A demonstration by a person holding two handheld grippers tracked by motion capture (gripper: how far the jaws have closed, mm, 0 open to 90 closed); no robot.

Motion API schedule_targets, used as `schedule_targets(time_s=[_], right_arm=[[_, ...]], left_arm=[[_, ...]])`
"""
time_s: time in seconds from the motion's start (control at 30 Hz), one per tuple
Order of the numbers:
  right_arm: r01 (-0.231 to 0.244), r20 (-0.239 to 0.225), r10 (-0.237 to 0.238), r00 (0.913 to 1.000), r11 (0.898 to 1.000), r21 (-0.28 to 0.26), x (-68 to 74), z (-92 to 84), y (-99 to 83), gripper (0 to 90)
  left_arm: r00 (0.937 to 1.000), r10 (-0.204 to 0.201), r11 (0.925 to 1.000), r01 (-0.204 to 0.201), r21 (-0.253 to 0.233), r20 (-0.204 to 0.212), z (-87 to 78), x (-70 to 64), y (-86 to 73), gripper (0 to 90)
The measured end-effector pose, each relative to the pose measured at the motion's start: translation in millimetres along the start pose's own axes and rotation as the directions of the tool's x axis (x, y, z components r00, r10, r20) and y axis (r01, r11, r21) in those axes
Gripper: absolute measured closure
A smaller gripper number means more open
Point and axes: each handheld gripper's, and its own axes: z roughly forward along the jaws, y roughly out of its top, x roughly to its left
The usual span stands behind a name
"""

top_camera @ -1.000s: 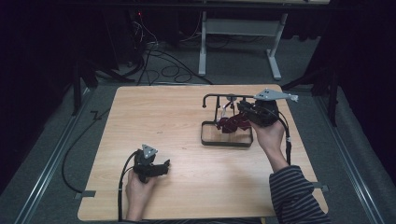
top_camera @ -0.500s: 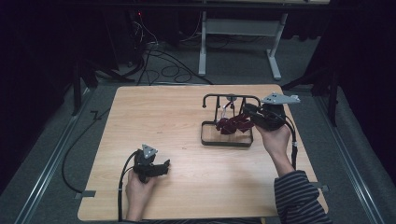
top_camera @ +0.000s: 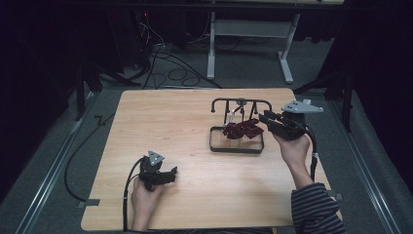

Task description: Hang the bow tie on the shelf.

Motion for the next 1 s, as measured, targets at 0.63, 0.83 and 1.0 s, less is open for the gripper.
schedule_targets(time_s=[0.63,0.83,1.0], right_arm=[[-0.028,0.007,0.028,0.9996,1.0,-0.006,-11.1,-13.5,-10.8,70.7],[-0.039,0.003,0.039,0.9993,0.999,-0.005,-12.8,-17.2,-14.1,69.6],[-0.038,0.001,0.038,0.9993,0.999,-0.012,-14.4,-20.9,-17.3,69.5]], left_arm=[[1.0,0.0,1.0,0.0,0.0,0.0,0.0,0.0,0.0,17.3],[1.0,0.0,1.0,0.0,0.0,0.0,0.0,0.0,0.0,17.3],[1.0,0.0,1.0,0.0,0.0,0.0,0.0,0.0,0.0,17.3]])
